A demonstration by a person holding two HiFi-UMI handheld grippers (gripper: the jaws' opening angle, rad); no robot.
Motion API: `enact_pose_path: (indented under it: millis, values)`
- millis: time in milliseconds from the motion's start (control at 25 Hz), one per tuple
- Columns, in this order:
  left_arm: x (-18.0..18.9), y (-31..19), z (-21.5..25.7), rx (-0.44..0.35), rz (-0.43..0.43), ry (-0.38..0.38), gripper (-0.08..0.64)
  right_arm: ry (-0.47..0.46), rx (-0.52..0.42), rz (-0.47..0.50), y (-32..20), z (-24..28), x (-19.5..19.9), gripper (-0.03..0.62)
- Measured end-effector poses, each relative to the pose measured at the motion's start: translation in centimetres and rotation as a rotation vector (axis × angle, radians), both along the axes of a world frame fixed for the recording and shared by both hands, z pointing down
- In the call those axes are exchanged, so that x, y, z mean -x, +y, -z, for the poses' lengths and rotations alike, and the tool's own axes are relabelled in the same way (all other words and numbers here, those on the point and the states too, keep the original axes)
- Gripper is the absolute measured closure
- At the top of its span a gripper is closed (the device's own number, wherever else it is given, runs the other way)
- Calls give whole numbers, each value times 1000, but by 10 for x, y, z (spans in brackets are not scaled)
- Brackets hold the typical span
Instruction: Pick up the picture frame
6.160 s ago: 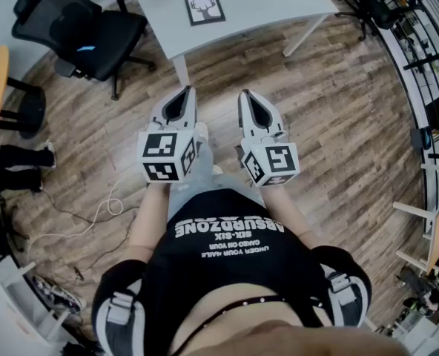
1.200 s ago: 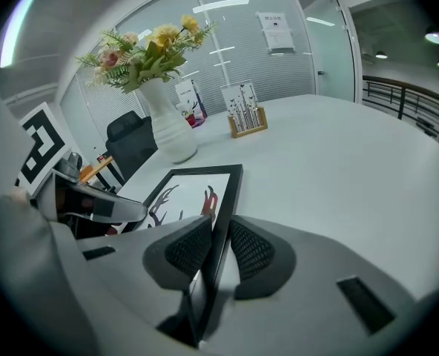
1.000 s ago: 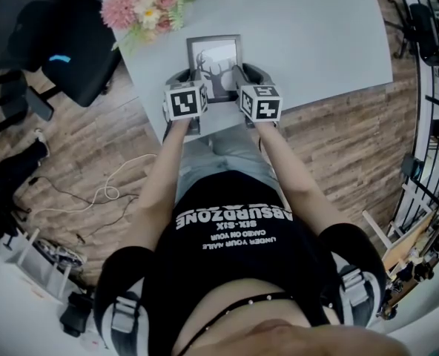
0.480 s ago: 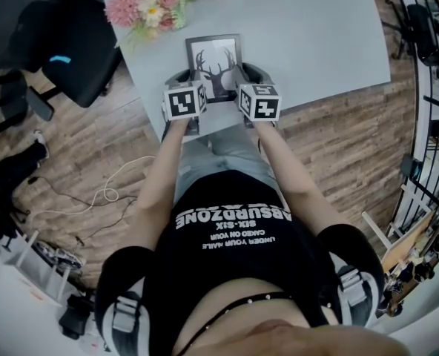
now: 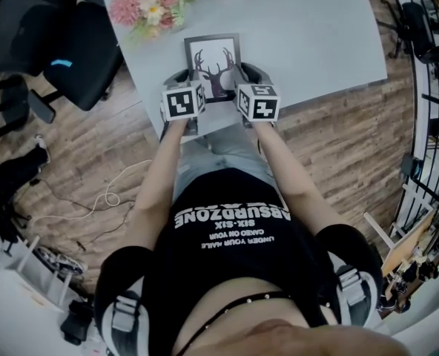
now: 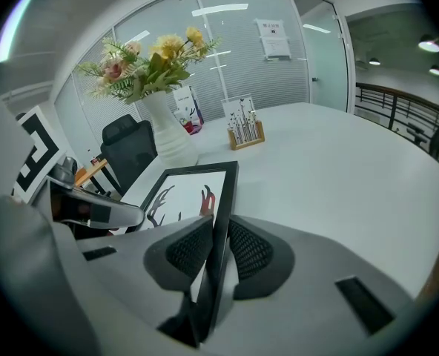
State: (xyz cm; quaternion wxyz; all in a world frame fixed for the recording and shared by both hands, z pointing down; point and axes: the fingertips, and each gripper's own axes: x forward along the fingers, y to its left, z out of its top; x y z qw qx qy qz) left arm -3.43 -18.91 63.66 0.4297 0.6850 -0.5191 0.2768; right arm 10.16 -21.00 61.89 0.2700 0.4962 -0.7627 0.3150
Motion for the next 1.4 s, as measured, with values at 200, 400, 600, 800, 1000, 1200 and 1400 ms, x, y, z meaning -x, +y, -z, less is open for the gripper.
enact_pose_path:
  millis: [200, 400, 600, 800, 1000, 1200, 1400]
  values:
    - [4, -1, 12, -23, -5, -5, 472, -2, -11, -9, 1, 11, 2, 509]
    - [4, 0, 33, -71, -15, 12, 472, -1, -30, -25, 3, 29, 3, 509]
    - [8, 6, 50, -109, -19, 18, 473, -3, -63, -35, 10, 48, 7, 509]
    - [7, 17, 72, -152, -28, 46, 472, 4, -92, -56, 21, 70, 6, 511]
    - [8, 25, 94, -172, -17, 79, 474, -5, -124, -71, 32, 92, 5, 511]
    - [5, 38, 119, -220, -33, 93, 474, -1, -166, -78, 46, 114, 3, 511]
    - [7, 52, 129, -223, -42, 106, 474, 0, -199, -68, 59, 128, 6, 512]
